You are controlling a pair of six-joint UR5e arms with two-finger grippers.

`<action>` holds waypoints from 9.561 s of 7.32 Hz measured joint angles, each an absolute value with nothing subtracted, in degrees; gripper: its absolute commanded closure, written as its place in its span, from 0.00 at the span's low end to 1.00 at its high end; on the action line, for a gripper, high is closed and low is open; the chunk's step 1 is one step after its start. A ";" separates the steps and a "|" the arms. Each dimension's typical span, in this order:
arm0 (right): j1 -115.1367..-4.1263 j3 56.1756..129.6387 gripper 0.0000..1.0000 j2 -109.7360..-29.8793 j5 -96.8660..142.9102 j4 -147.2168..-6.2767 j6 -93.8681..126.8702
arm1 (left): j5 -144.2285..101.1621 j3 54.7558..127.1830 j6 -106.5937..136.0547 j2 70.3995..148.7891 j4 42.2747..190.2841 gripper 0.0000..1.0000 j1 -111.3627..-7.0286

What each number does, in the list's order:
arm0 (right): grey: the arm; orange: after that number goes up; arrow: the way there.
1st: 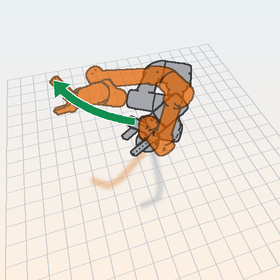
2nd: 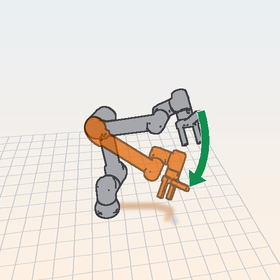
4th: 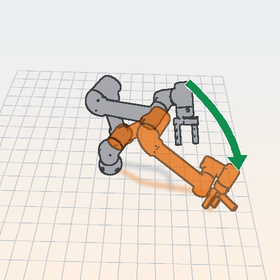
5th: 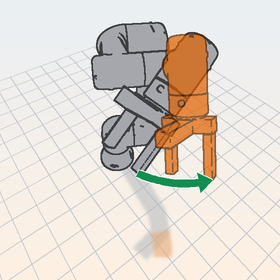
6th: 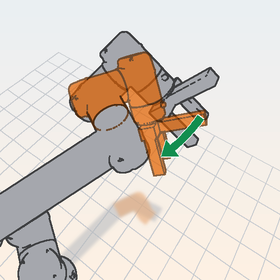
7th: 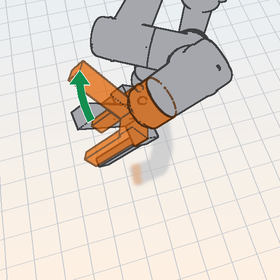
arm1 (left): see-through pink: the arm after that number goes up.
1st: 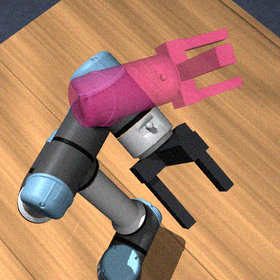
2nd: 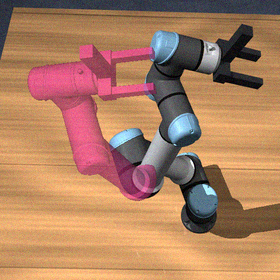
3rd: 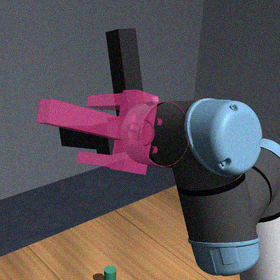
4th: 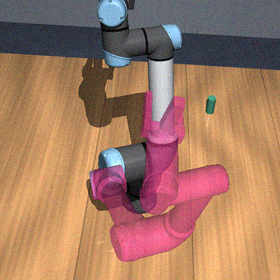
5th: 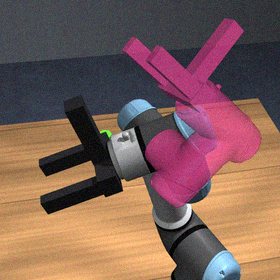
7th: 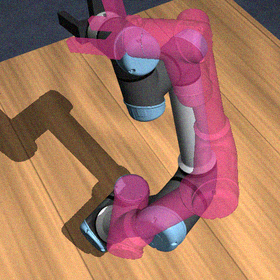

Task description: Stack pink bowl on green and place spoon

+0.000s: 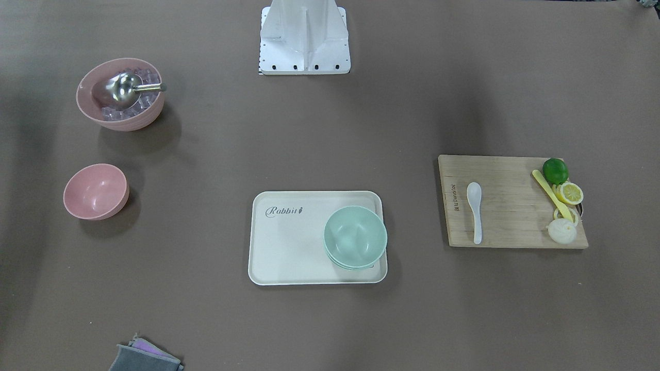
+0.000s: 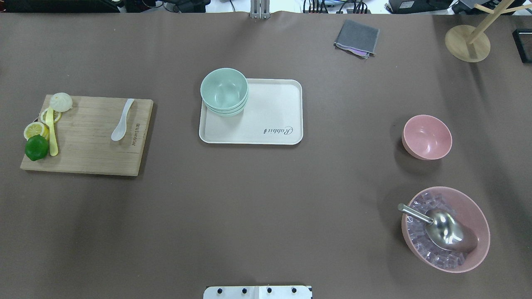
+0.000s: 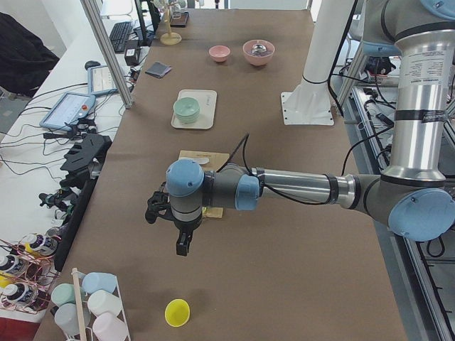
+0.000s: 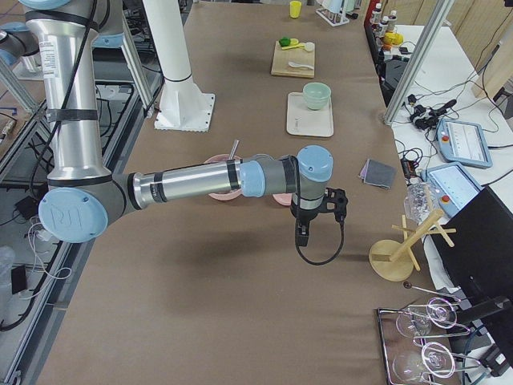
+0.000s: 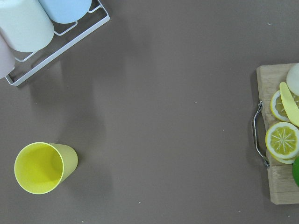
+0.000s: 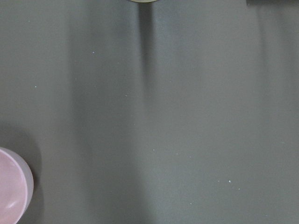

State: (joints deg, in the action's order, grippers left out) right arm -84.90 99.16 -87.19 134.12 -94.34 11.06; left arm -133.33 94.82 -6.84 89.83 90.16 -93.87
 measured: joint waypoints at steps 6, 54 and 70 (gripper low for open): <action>-84.90 99.17 0.00 -86.72 134.68 -94.31 11.00 | -133.23 94.43 -6.81 90.33 90.20 0.02 -93.86; -58.16 90.38 1.00 -87.17 133.19 -55.90 50.06 | -138.34 94.39 0.62 94.28 97.88 0.02 -84.75; -64.08 92.39 1.00 -73.34 138.86 -57.80 63.53 | -126.18 87.53 35.68 114.01 101.49 0.12 -56.83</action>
